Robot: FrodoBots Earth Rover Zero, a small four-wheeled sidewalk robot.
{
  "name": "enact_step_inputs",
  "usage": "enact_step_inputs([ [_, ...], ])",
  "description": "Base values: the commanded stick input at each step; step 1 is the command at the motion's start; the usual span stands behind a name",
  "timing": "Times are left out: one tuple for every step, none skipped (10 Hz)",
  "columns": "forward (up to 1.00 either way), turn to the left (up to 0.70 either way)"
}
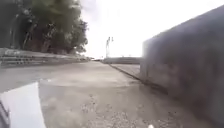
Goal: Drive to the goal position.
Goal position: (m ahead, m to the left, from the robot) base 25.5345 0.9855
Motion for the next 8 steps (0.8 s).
enact_step_inputs([
  [0.70, 0.00],
  [0.70, 0.00],
  [0.70, 0.00],
  [0.70, 0.00],
  [0.70, 0.00],
  [0.70, 0.00],
  [0.70, 0.00],
  [0.70, 0.00],
])
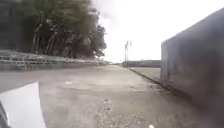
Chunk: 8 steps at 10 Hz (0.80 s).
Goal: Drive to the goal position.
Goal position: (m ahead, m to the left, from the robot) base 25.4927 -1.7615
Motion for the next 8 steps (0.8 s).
enact_step_inputs([
  [0.70, 0.00],
  [0.70, 0.00],
  [0.70, 0.00],
  [0.70, 0.00],
  [0.70, 0.00],
  [0.70, 0.00],
  [0.70, 0.00],
  [0.70, 0.00],
])
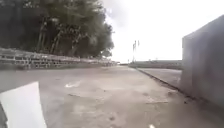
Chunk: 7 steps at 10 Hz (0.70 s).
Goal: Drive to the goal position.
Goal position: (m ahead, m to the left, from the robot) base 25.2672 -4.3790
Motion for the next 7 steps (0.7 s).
enact_step_inputs([
  [0.70, 0.00],
  [0.70, 0.00],
  [0.70, 0.00],
  [0.70, 0.00],
  [0.70, 0.00],
  [0.70, 0.00],
  [0.70, 0.00],
])
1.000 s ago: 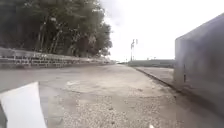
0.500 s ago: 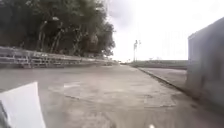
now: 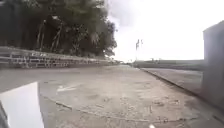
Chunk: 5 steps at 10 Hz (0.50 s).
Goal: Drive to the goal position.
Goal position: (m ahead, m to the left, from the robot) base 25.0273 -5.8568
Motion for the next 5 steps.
enact_step_inputs([
  [0.70, 0.00],
  [0.70, 0.00],
  [0.70, 0.00],
  [0.70, 0.00],
  [0.70, 0.00],
])
